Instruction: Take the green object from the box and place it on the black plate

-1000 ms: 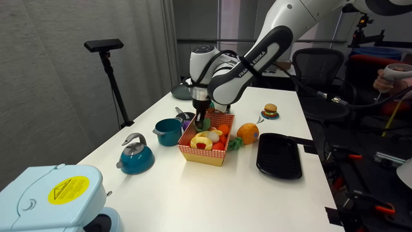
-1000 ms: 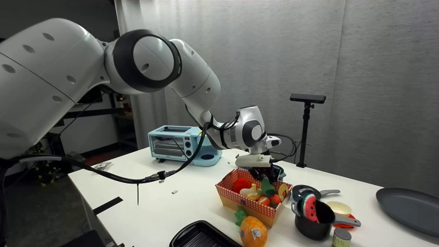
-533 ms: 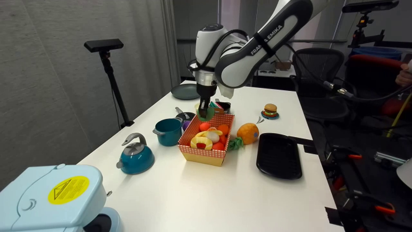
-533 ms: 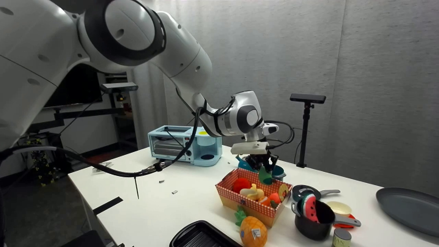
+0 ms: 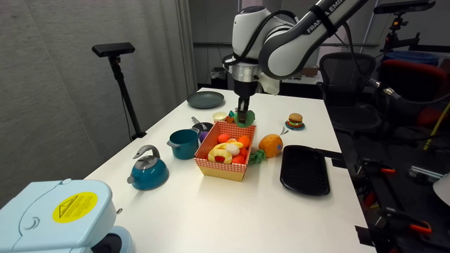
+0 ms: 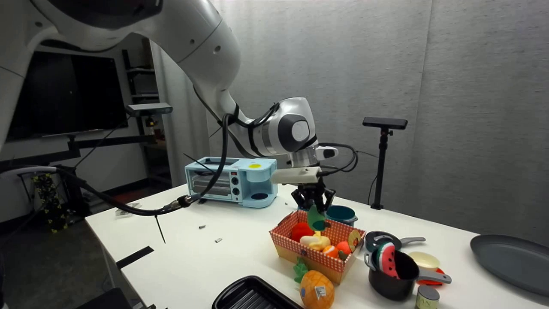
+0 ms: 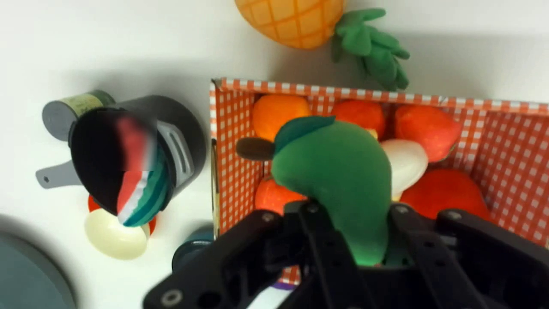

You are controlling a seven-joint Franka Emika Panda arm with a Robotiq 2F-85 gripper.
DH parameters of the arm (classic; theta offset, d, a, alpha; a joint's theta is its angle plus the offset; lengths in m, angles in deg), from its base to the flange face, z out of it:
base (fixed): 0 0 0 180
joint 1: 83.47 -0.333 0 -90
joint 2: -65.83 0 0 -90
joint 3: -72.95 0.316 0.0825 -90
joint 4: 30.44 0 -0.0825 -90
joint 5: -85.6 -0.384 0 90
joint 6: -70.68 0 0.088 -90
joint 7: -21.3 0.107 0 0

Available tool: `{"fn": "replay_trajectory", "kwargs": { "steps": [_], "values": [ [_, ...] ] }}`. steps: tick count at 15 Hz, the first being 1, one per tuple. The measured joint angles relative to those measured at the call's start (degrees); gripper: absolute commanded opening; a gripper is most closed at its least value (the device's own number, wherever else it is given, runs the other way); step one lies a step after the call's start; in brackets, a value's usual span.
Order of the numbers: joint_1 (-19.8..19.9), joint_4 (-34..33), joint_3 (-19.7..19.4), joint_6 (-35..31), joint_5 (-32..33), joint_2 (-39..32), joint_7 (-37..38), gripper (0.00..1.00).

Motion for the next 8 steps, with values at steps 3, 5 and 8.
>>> {"fn": "replay_trajectory", "kwargs": {
  "steps": [3,5,8],
  "values": [
    [0.0,6.4,-0.1,1.4,0.2,4.6,0.0,0.06],
    [0.0,10.8,-0.2,2.4,0.3,7.7,0.0,0.06],
    [0.0,17.3,-0.2,3.9,0.8,12.5,-0.2,0.06]
  ]
}}
